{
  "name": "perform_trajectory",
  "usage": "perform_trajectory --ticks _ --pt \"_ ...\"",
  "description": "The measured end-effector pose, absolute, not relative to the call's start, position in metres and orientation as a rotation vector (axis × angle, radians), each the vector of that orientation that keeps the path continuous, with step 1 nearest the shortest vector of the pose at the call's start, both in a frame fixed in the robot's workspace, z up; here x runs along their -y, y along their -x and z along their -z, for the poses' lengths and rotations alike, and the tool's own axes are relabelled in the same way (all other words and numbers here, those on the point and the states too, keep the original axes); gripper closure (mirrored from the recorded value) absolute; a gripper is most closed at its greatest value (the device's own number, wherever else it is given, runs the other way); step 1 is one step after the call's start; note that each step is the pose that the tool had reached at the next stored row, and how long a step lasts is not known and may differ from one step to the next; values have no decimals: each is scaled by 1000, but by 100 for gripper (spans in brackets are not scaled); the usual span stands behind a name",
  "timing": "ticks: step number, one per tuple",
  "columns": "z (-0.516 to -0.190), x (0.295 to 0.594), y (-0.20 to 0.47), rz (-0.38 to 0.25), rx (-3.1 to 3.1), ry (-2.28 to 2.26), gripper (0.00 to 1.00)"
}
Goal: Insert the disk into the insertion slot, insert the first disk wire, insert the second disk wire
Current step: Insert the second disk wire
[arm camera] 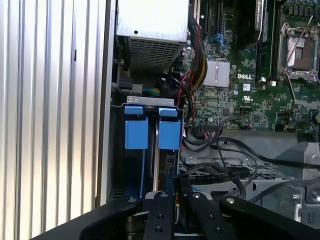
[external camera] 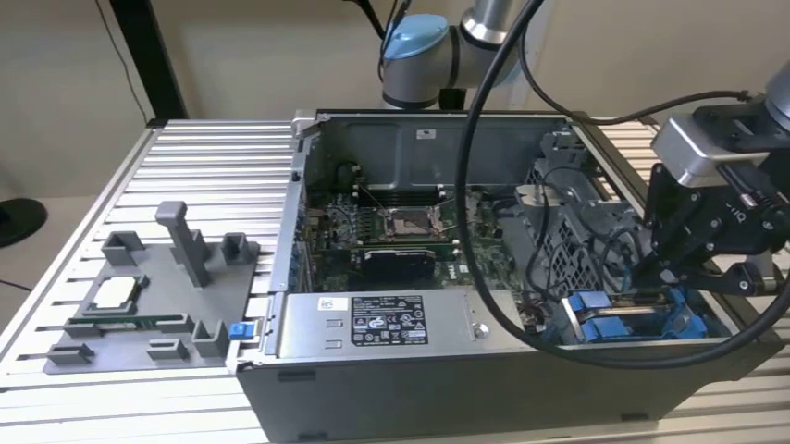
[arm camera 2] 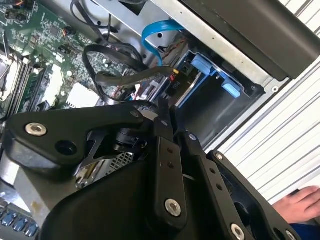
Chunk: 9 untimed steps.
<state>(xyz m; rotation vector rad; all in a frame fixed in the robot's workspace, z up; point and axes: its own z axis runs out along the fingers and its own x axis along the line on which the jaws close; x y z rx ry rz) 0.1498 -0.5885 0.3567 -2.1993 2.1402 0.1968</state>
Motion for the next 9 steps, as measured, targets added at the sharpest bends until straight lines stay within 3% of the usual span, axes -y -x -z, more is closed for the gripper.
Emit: perform_trajectory --ticks 9 --pt "-356 589 -150 -196 -2145 2194 100"
